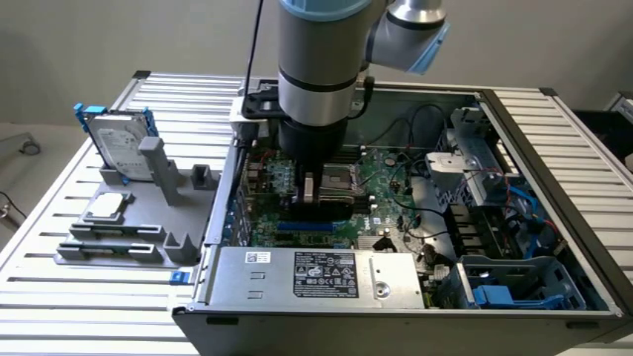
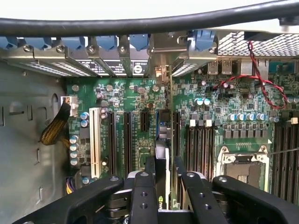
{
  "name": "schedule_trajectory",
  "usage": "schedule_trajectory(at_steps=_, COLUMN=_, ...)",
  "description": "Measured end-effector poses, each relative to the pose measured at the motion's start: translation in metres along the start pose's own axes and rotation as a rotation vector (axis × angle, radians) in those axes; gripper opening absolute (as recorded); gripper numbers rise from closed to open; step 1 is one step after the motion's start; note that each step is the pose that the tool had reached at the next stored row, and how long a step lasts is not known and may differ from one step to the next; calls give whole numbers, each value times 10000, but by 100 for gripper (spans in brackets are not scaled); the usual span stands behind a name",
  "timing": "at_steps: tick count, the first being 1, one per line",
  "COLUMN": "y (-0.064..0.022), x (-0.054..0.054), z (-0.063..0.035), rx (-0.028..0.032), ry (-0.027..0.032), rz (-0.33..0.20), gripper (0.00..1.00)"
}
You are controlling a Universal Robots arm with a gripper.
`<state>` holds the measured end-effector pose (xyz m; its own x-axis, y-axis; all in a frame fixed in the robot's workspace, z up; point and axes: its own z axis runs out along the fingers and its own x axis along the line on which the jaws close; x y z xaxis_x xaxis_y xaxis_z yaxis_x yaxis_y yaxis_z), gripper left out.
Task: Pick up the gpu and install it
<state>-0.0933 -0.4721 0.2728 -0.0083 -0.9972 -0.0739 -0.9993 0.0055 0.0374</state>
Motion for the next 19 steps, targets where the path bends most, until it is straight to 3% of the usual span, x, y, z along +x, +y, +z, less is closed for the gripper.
schedule_trajectory(at_steps=3, y=-1, x=4, z=7, rx=-136, ry=-22, rz=10, gripper=26)
schedule_trajectory(at_steps=6, y=-11, x=14, z=17, rx=-184, ry=-8, rz=18, gripper=26)
schedule_trajectory(at_steps=10, y=-32, x=17, z=29, rx=-279, ry=-37, rz=23, gripper=26)
schedule_trajectory(at_steps=16, y=-73, x=21, z=44, rx=-330, ry=-44, rz=26, gripper=26)
schedule_trajectory(at_steps=19, y=-83, x=22, z=49, rx=-391, ry=-50, rz=30, gripper=26)
